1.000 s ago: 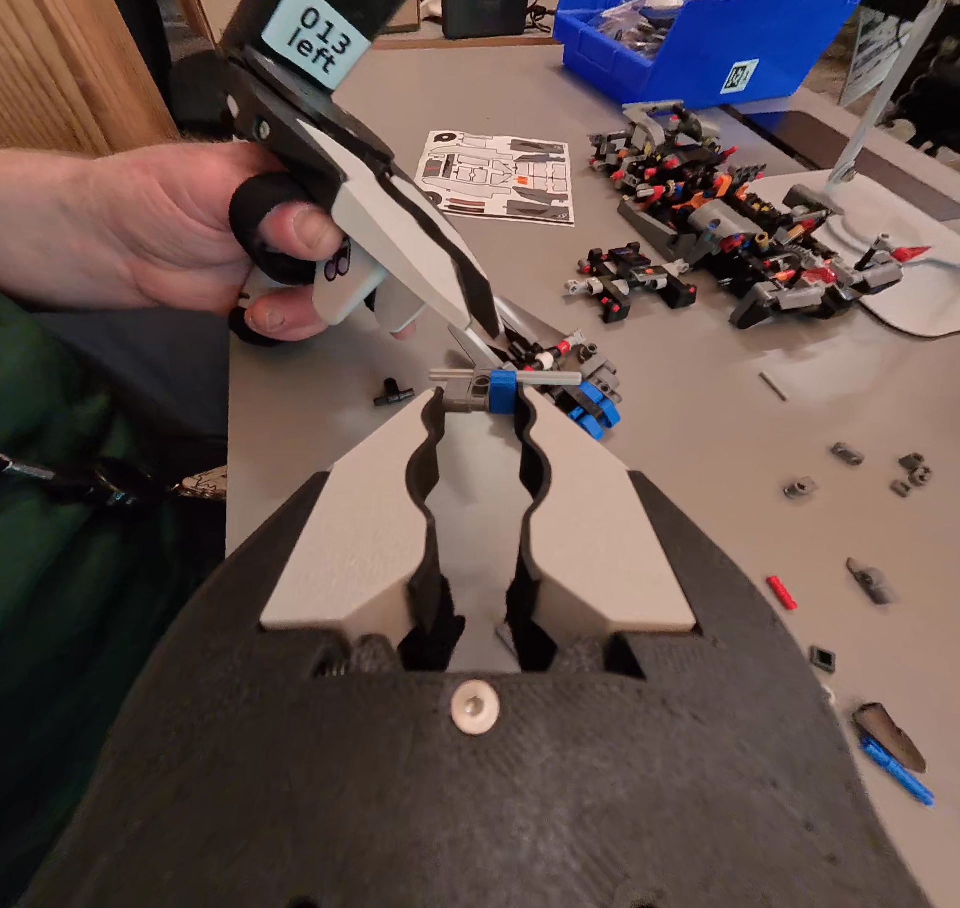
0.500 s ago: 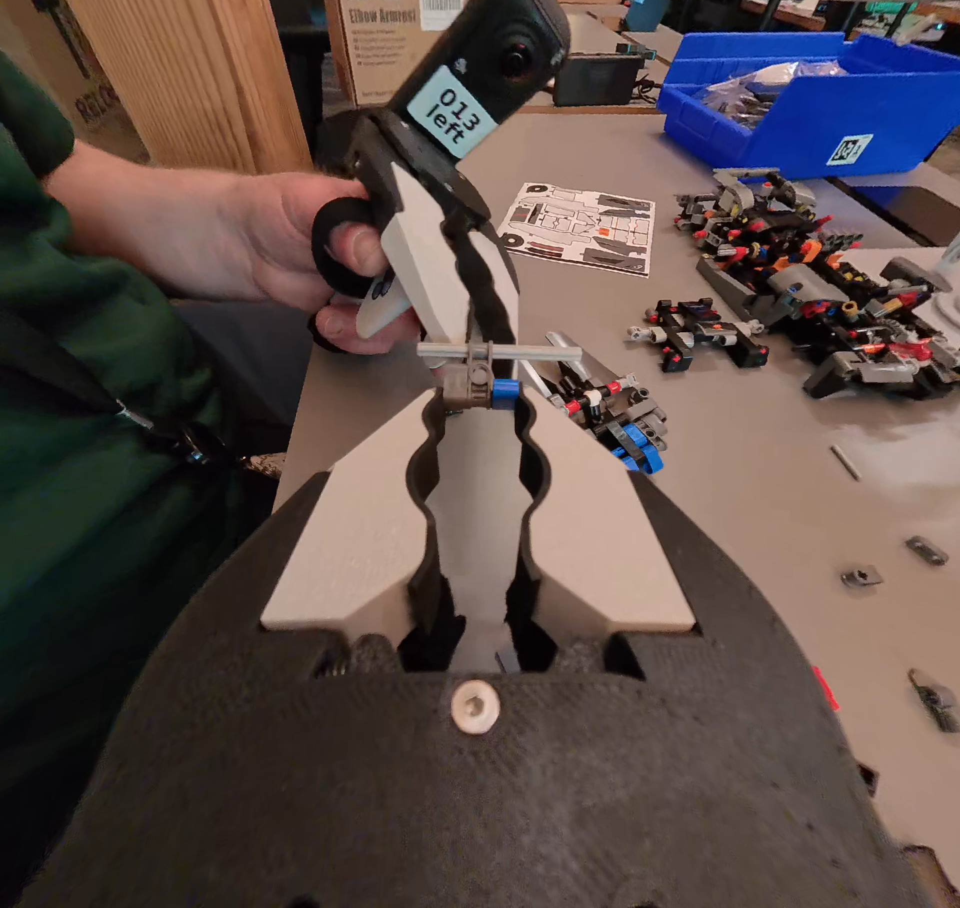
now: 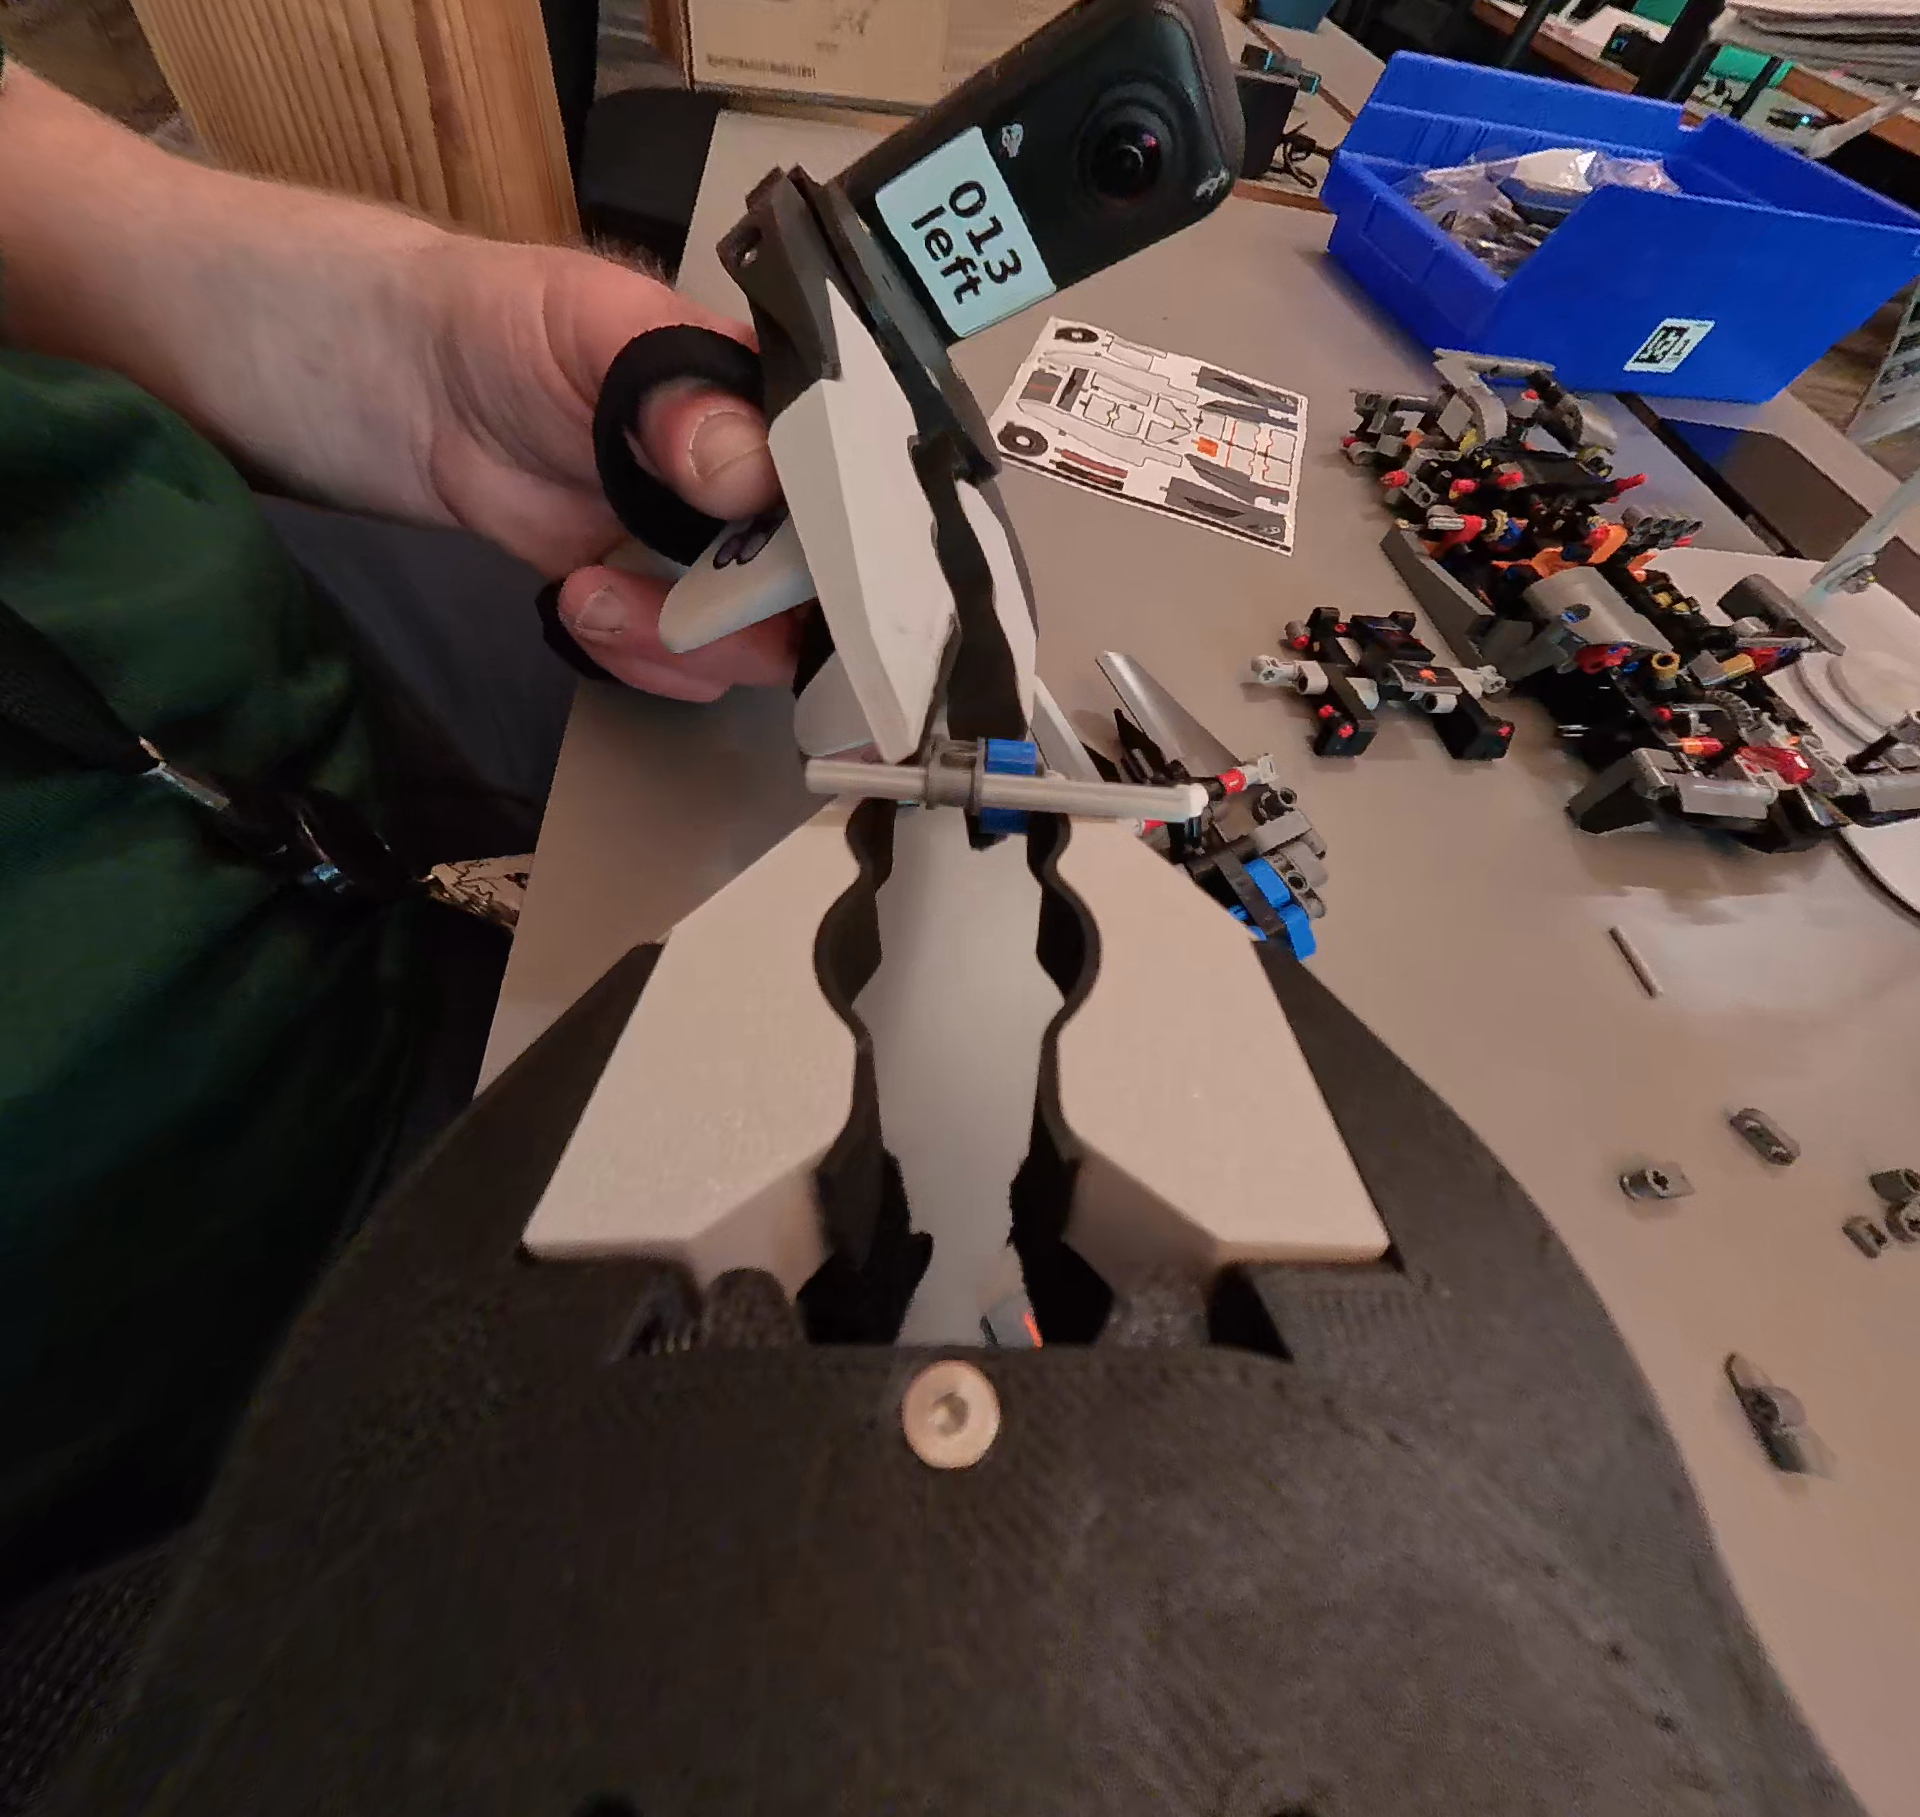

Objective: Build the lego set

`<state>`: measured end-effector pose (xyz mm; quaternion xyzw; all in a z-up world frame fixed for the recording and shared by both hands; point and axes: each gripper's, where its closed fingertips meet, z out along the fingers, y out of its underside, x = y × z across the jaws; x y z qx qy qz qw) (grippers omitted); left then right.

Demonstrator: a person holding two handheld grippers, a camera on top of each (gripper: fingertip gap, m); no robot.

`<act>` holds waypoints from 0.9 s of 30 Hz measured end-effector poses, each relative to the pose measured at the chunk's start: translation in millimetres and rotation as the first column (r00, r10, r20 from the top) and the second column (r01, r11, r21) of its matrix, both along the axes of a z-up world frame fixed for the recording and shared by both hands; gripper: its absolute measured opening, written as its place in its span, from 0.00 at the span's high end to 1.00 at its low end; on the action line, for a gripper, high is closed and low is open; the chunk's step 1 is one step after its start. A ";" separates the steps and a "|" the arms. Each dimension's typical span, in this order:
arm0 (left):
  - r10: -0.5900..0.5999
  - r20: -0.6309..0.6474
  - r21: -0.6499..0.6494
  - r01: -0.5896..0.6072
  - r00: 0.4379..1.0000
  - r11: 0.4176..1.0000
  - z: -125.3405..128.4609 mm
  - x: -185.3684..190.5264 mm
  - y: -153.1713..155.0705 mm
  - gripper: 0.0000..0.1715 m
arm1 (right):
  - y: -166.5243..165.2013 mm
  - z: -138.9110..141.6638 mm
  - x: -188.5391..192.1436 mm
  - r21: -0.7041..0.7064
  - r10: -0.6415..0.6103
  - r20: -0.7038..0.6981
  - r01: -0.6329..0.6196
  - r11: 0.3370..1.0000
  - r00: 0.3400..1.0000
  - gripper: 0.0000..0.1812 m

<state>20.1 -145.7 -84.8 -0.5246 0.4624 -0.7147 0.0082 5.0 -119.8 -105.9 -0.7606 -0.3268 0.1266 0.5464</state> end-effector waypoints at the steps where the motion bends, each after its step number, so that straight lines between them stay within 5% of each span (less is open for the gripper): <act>1: 0.004 -0.006 0.001 -0.004 1.000 1.000 -1.6 0.6 -0.1 0.88 | 0.3 -1.6 0.8 -0.002 -0.008 0.015 0.008 1.000 1.000 0.87; 16: 0.119 0.047 -0.082 -0.115 0.992 0.990 5.1 9.2 15.7 0.90 | 7.8 5.1 16.4 -0.020 -0.133 0.002 0.133 0.991 0.991 0.80; 27: 0.252 0.162 0.163 -0.278 0.954 0.947 6.8 16.2 21.5 0.90 | 1.0 14.5 11.5 -0.164 -0.210 -0.281 0.168 0.972 0.937 0.86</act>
